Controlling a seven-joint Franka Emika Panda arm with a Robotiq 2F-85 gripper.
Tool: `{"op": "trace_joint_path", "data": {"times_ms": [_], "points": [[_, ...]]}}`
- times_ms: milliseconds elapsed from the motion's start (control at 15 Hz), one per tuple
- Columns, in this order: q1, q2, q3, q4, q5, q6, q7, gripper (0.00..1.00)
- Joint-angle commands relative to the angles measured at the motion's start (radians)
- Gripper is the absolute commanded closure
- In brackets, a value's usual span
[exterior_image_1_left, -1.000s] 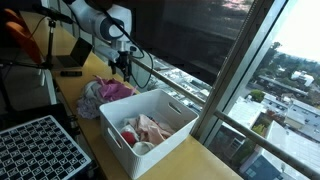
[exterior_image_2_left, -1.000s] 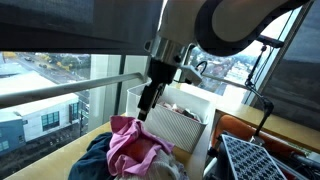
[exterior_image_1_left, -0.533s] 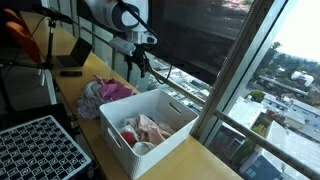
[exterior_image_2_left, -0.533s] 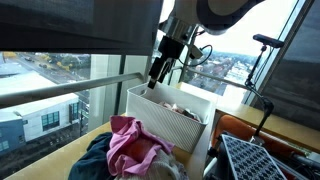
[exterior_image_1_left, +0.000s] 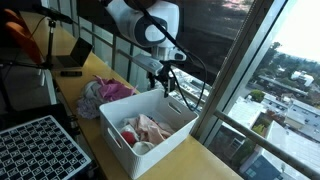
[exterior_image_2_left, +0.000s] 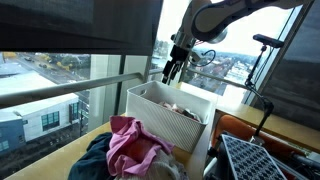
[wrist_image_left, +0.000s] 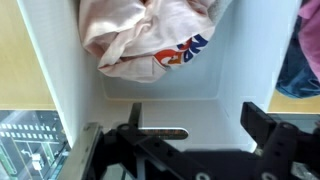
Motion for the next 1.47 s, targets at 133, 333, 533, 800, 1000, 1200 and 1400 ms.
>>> {"op": "trace_joint_path", "data": {"times_ms": [133, 333, 533, 800, 1000, 1200, 1400], "points": [[-0.029, 0.110, 0.002, 0.047, 0.022, -0.001, -0.023, 0.00], [-0.017, 0.173, -0.008, 0.047, -0.008, 0.033, -0.006, 0.00], [-0.002, 0.252, -0.018, 0.056, -0.033, 0.073, 0.005, 0.00], [0.000, 0.355, -0.033, 0.080, -0.052, 0.094, 0.007, 0.00], [0.004, 0.419, -0.045, 0.096, -0.063, 0.102, 0.015, 0.00], [-0.001, 0.453, -0.052, 0.122, -0.066, 0.100, 0.015, 0.00], [-0.019, 0.460, -0.044, 0.125, -0.054, 0.099, -0.002, 0.25]]}}
